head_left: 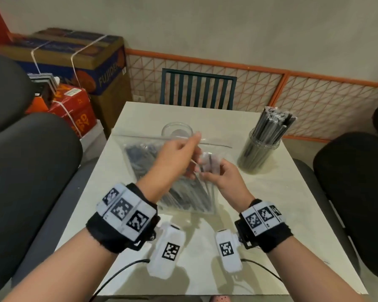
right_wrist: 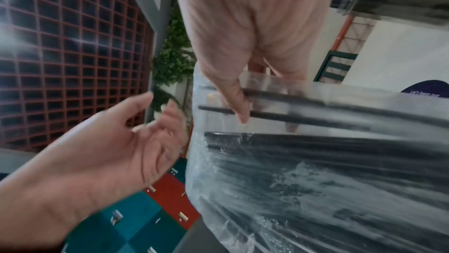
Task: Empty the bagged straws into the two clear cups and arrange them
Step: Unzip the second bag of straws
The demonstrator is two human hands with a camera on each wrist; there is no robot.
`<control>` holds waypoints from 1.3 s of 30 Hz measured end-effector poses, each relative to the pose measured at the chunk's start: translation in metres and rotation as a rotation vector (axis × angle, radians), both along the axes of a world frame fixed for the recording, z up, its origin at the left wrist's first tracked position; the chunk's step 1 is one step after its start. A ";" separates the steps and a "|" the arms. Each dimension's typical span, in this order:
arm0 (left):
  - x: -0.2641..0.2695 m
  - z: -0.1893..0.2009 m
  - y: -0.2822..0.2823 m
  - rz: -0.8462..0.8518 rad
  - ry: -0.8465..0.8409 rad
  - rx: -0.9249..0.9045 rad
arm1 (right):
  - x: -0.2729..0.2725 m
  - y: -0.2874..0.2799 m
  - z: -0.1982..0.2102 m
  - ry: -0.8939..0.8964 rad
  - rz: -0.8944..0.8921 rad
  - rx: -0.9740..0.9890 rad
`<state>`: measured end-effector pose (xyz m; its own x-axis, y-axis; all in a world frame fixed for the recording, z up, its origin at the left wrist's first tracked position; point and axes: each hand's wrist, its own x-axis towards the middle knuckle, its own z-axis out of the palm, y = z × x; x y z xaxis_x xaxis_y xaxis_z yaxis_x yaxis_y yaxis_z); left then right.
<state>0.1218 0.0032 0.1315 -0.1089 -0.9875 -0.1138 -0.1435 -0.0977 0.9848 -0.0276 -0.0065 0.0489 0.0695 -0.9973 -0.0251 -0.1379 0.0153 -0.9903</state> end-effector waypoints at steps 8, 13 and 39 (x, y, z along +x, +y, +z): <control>0.000 0.006 -0.020 -0.175 0.254 0.588 | 0.024 0.011 -0.009 0.147 -0.057 -0.169; 0.001 0.002 -0.017 -0.154 0.222 0.500 | 0.023 0.012 -0.005 0.161 0.034 -0.165; -0.018 -0.024 0.010 -0.047 0.287 0.084 | 0.007 0.011 0.074 0.643 -0.265 -0.268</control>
<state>0.1041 0.0136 0.1074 -0.1938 -0.9690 -0.1530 0.1332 -0.1805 0.9745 -0.0207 0.0043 0.1226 -0.1204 -0.9562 0.2666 -0.7168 -0.1021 -0.6898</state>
